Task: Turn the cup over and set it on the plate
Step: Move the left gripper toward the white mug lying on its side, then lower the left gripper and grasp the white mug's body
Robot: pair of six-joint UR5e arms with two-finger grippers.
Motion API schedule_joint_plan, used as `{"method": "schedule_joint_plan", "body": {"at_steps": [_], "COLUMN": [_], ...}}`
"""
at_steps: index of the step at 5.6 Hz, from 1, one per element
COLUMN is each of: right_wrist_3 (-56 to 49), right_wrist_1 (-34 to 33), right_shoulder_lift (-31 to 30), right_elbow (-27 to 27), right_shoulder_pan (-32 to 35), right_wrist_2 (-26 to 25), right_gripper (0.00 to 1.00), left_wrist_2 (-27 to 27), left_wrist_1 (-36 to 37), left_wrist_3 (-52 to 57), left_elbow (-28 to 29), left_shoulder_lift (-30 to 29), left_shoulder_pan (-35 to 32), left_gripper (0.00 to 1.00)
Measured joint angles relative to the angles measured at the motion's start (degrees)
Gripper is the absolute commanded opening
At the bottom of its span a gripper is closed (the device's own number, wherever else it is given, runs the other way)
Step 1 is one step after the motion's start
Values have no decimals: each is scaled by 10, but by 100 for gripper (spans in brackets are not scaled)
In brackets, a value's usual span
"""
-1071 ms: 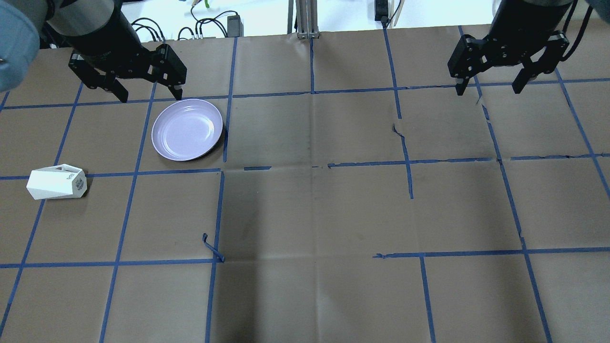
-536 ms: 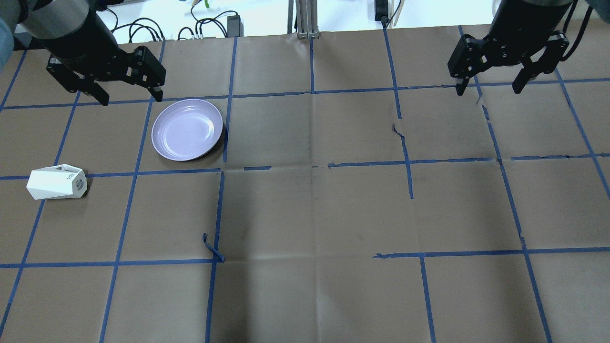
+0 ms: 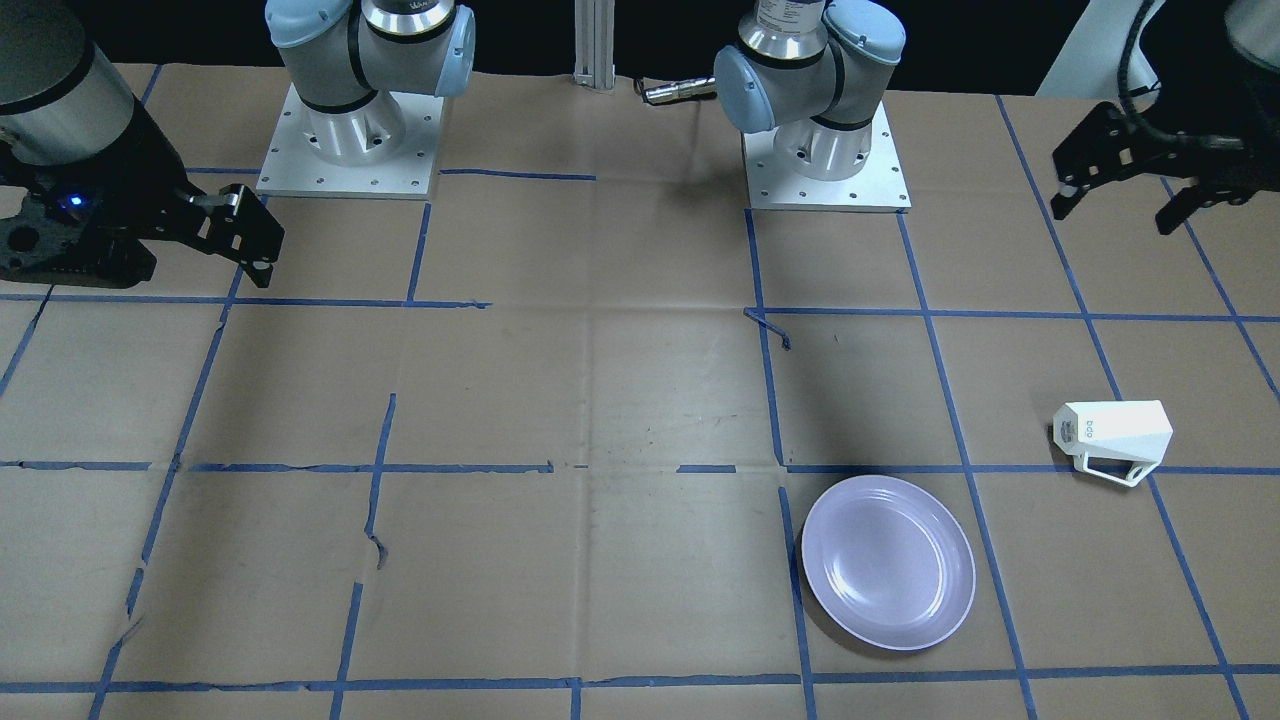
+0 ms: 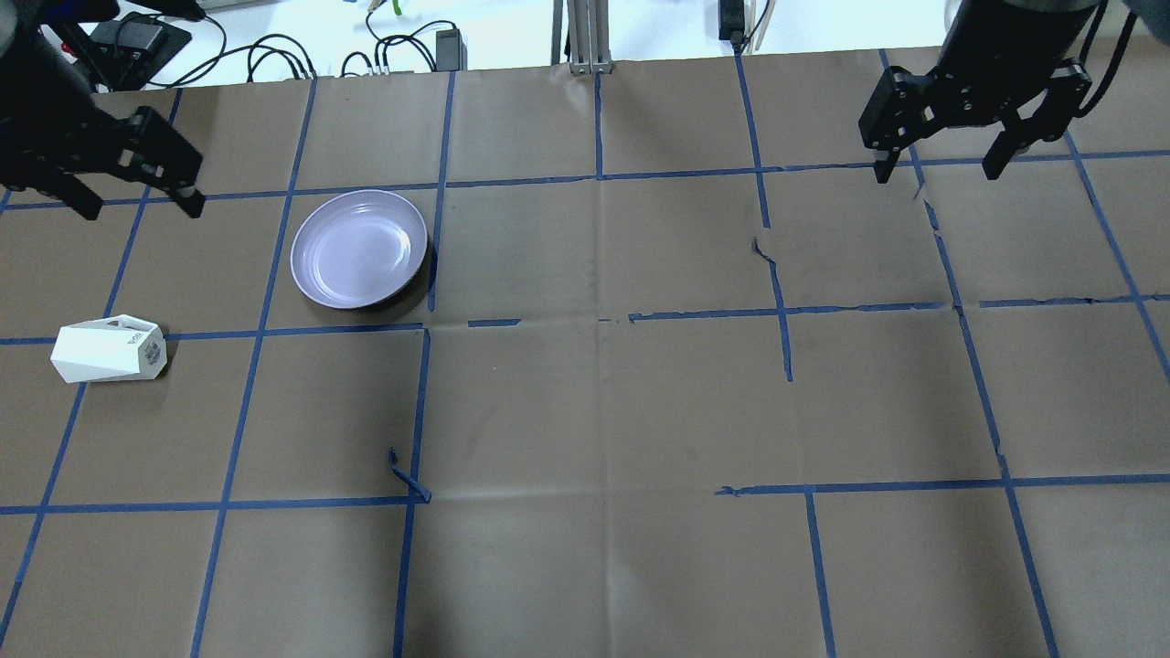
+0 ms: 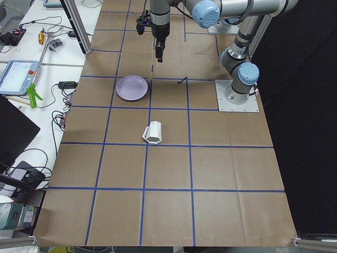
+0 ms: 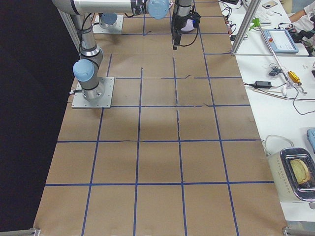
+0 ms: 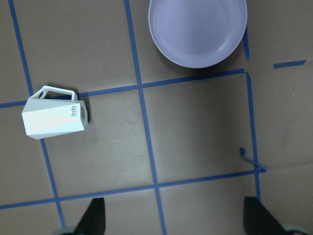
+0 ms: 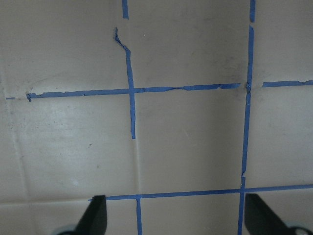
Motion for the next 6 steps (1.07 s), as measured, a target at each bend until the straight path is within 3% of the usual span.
{"method": "schedule_joint_plan", "body": {"at_steps": [1, 3, 6], "right_wrist_3": [0, 0, 0], "right_wrist_1": [0, 0, 0], "right_shoulder_lift": [0, 0, 0], "right_elbow": [0, 0, 0], "right_shoulder_pan": [0, 0, 0], "right_wrist_2": [0, 0, 0], "right_gripper": [100, 100, 100], "left_wrist_2": [-2, -22, -59], "left_wrist_1": [-2, -1, -1], "left_wrist_3": [98, 150, 156], "left_elbow": [2, 12, 104], "left_shoulder_lift": [-5, -36, -185], "left_shoulder_pan": [71, 175, 224], "left_gripper": [99, 99, 99]}}
